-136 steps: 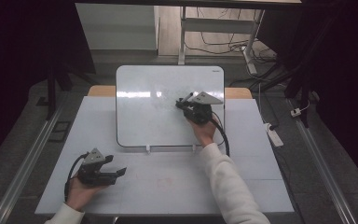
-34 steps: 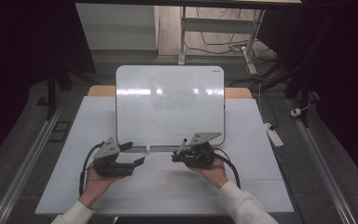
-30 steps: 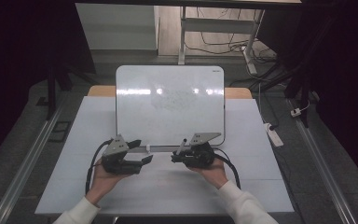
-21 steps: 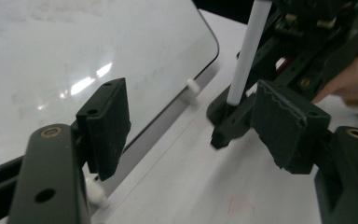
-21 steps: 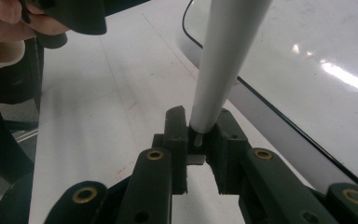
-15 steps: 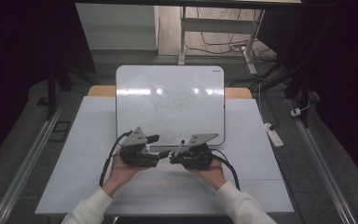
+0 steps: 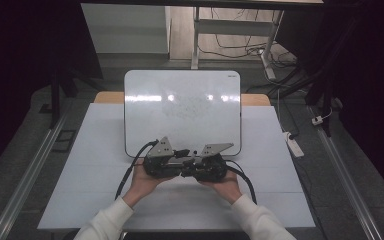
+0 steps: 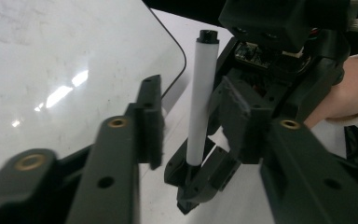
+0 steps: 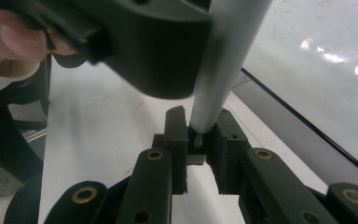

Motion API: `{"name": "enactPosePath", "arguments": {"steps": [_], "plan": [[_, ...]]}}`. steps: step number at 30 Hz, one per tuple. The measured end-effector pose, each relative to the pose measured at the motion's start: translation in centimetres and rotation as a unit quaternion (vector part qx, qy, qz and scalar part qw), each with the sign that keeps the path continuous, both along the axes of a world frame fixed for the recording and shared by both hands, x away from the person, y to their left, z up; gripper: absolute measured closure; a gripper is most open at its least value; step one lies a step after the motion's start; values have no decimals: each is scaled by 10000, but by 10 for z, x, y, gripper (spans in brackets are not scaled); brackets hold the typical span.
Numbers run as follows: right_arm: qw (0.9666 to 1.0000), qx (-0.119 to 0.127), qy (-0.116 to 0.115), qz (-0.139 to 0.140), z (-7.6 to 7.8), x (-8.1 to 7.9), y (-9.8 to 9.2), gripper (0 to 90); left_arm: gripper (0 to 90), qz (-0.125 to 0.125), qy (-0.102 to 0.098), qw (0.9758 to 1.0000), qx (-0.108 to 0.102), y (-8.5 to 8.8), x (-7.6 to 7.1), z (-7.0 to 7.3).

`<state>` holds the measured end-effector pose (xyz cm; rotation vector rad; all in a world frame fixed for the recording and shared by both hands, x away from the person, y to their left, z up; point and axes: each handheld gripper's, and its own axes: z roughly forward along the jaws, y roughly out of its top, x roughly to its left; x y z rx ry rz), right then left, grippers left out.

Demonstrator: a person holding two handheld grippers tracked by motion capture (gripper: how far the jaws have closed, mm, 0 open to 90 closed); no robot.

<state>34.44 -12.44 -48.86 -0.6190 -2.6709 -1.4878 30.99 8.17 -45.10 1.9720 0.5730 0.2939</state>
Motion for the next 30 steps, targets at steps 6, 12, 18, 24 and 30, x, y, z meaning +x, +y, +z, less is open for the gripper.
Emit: {"name": "enactPosePath", "arguments": {"steps": [6, 12, 18, 24, 30], "plan": [[10000, 16, 36, 30, 0, 0, 1, 774, 780, -79, -50, 10000, 0, -2, 1, 0], [10000, 22, 91, 11, -1, 0, 1, 773, 812, -112, -69, 9999, 40, -3, 0, -1], [10000, 82, 23, -13, -1, -1, 1, 761, 815, -66, -73, 10000, -14, 1, -1, 2], [9978, 455, -383, -293, 10, -1, -13, 629, 815, 266, -147, 9995, -12, 21, 1, 9], [9912, 419, -983, -787, 14, -2, -40, 534, 815, 617, -138, 9980, -76, 44, 4, 15]]}}
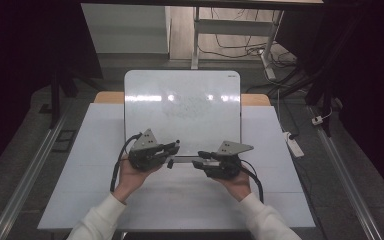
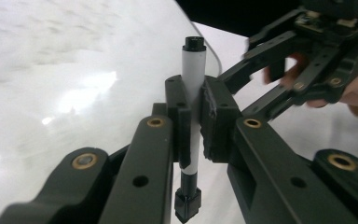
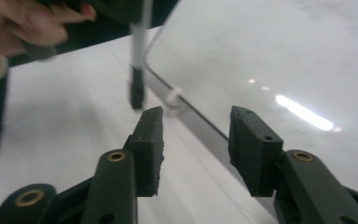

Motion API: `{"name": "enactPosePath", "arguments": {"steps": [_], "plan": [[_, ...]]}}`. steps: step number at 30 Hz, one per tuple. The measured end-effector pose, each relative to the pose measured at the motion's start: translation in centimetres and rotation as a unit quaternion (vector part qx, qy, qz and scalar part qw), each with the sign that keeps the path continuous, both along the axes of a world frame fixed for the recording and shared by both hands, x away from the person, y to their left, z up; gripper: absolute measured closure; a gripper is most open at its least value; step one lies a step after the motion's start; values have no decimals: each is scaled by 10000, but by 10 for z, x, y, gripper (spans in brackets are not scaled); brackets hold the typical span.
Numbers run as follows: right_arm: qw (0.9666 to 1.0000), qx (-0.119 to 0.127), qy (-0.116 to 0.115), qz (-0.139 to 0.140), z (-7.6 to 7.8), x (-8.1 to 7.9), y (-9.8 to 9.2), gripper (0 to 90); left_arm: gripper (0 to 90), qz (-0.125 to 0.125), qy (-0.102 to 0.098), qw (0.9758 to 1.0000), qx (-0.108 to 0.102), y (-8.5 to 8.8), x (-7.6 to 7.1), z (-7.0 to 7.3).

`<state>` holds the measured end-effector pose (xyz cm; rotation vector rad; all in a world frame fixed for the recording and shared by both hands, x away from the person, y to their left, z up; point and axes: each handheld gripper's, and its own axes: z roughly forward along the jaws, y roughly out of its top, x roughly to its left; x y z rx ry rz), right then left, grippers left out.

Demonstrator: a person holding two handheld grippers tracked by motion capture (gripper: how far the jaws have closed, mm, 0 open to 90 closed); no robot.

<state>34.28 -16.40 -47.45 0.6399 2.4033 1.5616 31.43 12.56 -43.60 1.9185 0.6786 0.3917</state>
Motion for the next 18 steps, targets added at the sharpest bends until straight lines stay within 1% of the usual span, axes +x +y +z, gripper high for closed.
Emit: {"name": "enactPosePath", "arguments": {"steps": [1, 2, 4, 6, 7, 9, 12, 13, 14, 16, 18], "plan": [[9998, -79, -74, -147, -2, 0, -10, 516, 815, 52, -6, 10000, 27, 3, 0, 1], [9998, -79, -74, -147, -2, 0, -10, 516, 815, 119, -11, 9999, 35, 6, 0, 2], [9995, -158, -115, -265, -4, -1, -19, 504, 815, 210, -45, 9997, 70, 12, 1, 4], [9984, -272, -241, -442, -5, -3, -30, 495, 814, 313, -69, 9994, 94, 19, 0, 7], [9978, -291, -309, -509, -5, -3, -36, 490, 814, 356, -70, 9993, 102, 22, 0, 8], [9960, -369, -452, -683, -6, -6, -47, 482, 814, 444, -69, 9990, 78, 29, 1, 10], [9936, -399, -518, -921, -9, -9, -65, 469, 814, 563, -38, 9984, 20, 38, 2, 12], [9918, -500, -570, -1030, -12, -11, -76, 461, 814, 605, -33, 9982, 10, 41, 3, 12], [9918, -500, -570, -1030, -12, -11, -76, 461, 814, 643, -29, 9979, -2, 44, 3, 13], [9900, -571, -614, -1136, -14, -14, -86, 460, 814, 704, 5, 9975, -29, 49, 4, 13], [9886, -599, -627, -1228, -17, -16, -95, 457, 814, 759, 44, 9971, -13, 53, 6, 13]]}}
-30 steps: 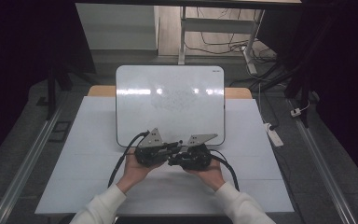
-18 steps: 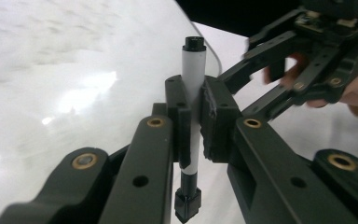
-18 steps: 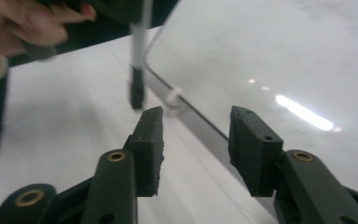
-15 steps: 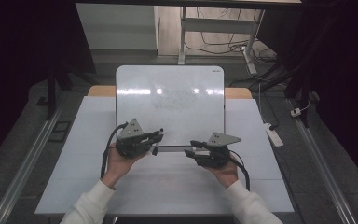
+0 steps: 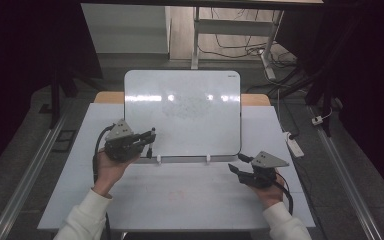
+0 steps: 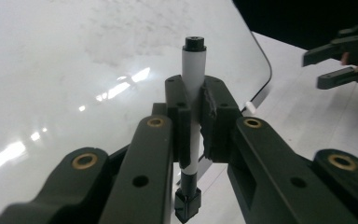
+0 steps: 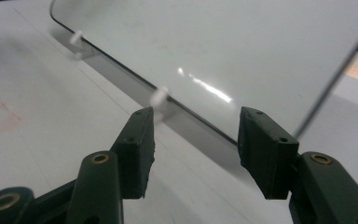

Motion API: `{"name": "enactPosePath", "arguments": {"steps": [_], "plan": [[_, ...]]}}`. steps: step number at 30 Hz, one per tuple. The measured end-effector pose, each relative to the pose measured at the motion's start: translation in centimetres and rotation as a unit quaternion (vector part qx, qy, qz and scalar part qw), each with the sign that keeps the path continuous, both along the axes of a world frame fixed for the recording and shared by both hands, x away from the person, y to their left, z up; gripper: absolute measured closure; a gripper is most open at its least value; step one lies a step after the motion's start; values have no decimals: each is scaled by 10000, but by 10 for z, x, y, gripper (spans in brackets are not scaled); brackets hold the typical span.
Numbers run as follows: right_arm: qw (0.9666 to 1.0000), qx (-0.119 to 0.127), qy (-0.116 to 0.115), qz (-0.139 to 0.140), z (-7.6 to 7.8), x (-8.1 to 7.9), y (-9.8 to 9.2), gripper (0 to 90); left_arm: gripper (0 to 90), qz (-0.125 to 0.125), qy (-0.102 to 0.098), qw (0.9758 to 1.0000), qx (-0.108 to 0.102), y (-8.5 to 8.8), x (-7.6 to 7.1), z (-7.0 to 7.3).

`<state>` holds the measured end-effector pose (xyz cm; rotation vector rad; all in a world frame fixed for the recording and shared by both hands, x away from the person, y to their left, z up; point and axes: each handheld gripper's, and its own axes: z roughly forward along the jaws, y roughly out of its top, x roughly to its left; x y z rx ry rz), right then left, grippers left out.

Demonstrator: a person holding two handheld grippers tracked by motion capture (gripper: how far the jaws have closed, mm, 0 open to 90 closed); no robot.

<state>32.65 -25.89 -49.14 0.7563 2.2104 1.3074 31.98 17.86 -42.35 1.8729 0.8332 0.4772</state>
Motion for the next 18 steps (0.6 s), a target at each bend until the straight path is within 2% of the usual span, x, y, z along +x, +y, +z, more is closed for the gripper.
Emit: {"name": "enactPosePath", "arguments": {"steps": [7, 11, 15, 18], "plan": [[9997, -93, 8, -236, -4, -8, -21, 450, 814, 157, 109, 9998, 22, 9, 3, 0], [9995, -102, 27, -288, -5, -8, -25, 449, 814, 328, 86, 9992, 208, 11, 5, -1], [9996, -134, 25, -260, -6, -7, -24, 446, 814, 428, 180, 9985, 304, 12, 11, -3], [9996, -185, 14, -232, -8, -7, -22, 444, 813, 500, 238, 9974, 464, 9, 19, -4]]}}
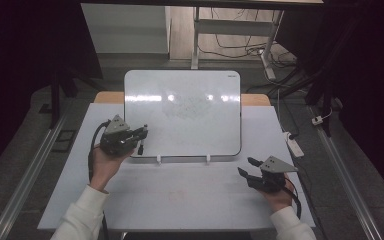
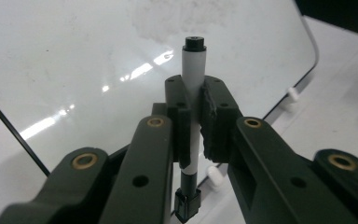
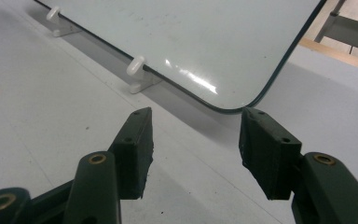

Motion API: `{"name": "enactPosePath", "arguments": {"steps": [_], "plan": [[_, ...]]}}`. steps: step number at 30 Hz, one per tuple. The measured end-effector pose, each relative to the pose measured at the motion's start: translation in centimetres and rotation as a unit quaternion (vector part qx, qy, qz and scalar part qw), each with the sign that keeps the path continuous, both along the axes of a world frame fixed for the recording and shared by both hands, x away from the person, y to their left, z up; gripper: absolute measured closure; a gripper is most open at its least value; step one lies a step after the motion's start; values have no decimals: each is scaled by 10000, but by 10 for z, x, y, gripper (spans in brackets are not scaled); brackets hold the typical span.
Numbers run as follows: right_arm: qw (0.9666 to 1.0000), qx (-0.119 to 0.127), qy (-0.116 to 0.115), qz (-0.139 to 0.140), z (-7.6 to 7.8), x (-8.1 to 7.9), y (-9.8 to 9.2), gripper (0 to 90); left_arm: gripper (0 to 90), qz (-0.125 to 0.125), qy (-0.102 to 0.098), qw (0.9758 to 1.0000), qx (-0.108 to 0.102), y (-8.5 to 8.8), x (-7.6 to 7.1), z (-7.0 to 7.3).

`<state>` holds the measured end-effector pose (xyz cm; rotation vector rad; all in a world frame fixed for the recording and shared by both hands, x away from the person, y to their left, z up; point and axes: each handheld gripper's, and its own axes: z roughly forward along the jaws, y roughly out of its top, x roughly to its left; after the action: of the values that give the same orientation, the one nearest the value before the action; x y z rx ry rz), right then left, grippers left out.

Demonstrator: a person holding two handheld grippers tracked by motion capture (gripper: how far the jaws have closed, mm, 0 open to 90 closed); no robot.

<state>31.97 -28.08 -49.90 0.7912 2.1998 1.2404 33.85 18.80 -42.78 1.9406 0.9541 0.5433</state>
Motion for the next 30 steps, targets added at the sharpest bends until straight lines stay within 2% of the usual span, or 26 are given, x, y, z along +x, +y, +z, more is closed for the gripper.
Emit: {"name": "enactPosePath", "arguments": {"steps": [10, 15, 19, 22, 26, 30], "plan": [[9999, -99, -35, 50, -2, 0, 2, 444, 812, 203, 297, 9982, 474, -9, 32, -5], [9999, -126, -36, 29, -2, 0, 2, 444, 810, 292, 408, 9970, 584, -9, 43, -10], [9998, -207, -38, 23, -4, 0, 3, 443, 809, 389, 475, 9963, 601, -6, 50, -11], [9997, -232, -24, 17, -4, 1, 3, 442, 808, 463, 498, 9952, 710, -5, 54, -12], [9999, -100, 18, 46, -3, 1, 3, 443, 806, 524, 531, 9937, 838, -6, 59, -16], [9999, -117, 25, 34, -4, 1, 3, 443, 806, 595, 526, 9924, 938, -7, 62, -20]]}}
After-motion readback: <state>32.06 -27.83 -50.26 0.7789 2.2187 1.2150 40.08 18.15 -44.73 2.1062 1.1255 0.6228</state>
